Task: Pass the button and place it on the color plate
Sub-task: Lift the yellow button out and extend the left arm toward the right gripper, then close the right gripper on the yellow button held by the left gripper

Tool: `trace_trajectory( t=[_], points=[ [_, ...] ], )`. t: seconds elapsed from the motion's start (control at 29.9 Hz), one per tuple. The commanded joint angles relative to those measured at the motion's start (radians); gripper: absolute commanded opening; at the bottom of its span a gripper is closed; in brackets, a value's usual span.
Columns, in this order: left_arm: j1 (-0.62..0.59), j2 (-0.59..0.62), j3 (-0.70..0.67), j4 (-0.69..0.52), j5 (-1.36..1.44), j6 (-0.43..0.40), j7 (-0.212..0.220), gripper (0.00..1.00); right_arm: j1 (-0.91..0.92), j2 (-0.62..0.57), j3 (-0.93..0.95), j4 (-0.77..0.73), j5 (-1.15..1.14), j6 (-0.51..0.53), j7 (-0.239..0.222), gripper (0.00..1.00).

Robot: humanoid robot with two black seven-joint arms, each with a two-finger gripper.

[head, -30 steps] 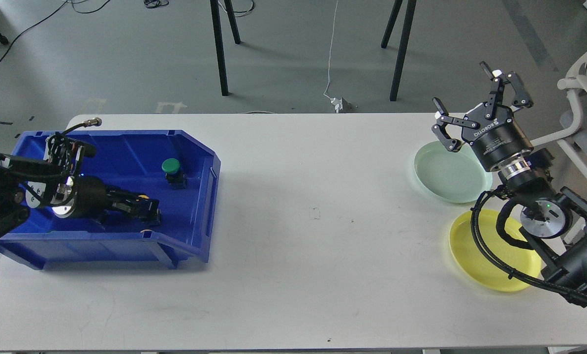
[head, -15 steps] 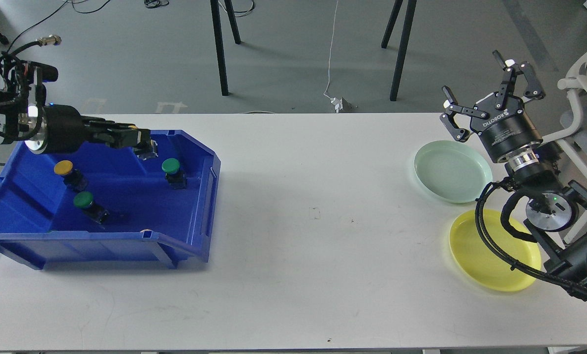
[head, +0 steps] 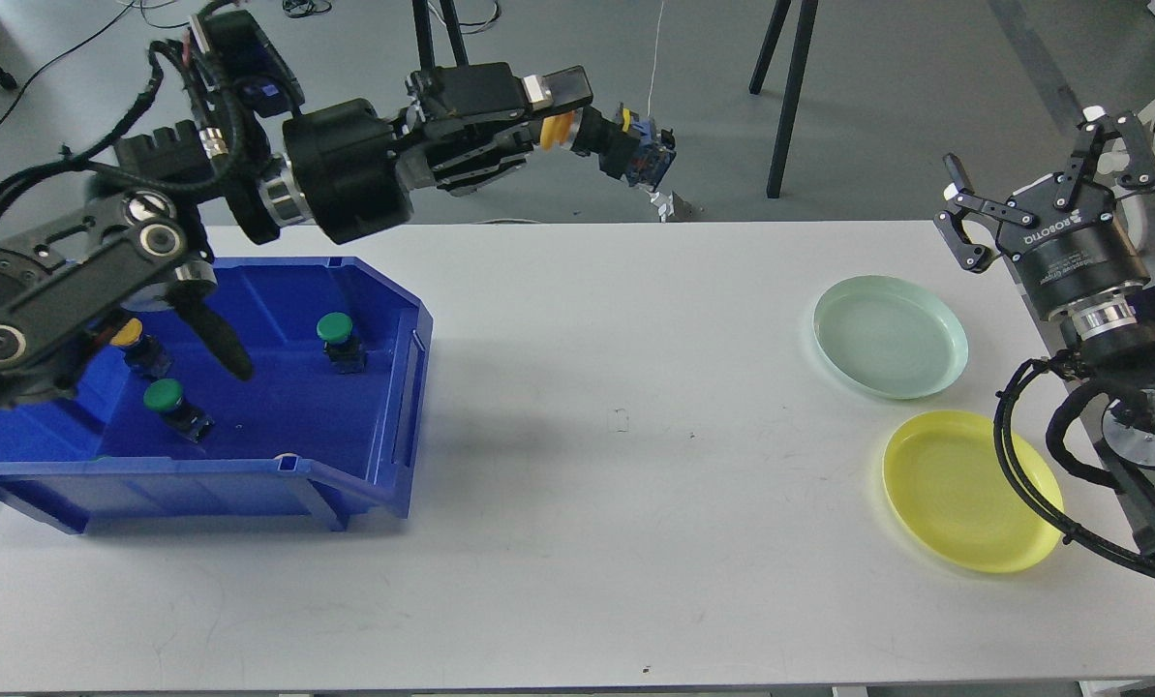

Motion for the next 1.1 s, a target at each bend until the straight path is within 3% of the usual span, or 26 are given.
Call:
trace_trajectory(
  t=[0.0,0.27,0.64,0.8,1.07],
  points=[
    [0.062,-0.12,0.01,0.076,0.056,0.009,0.0,0.1,-0.067,-0.06,-0.034,0.195,-0.052,-0.002,0.0,0.98],
    [0.124,-0.182,-0.005,0.104,0.128,0.064,0.0,0.1,-0.136,-0.063,-0.16,0.364,-0.234,-0.062,0.0,0.98],
    [0.128,-0.182,-0.005,0.101,0.125,0.085,0.0,0.1,-0.15,0.032,-0.216,0.381,-0.237,-0.056,0.003,0.97],
    [0.138,-0.182,-0.005,0.099,0.125,0.101,0.0,0.1,-0.141,0.07,-0.222,0.378,-0.237,-0.048,0.034,0.97],
    [0.139,-0.182,-0.005,0.099,0.125,0.102,0.0,0.1,-0.127,0.138,-0.226,0.369,-0.287,-0.05,0.043,0.97]
  ],
)
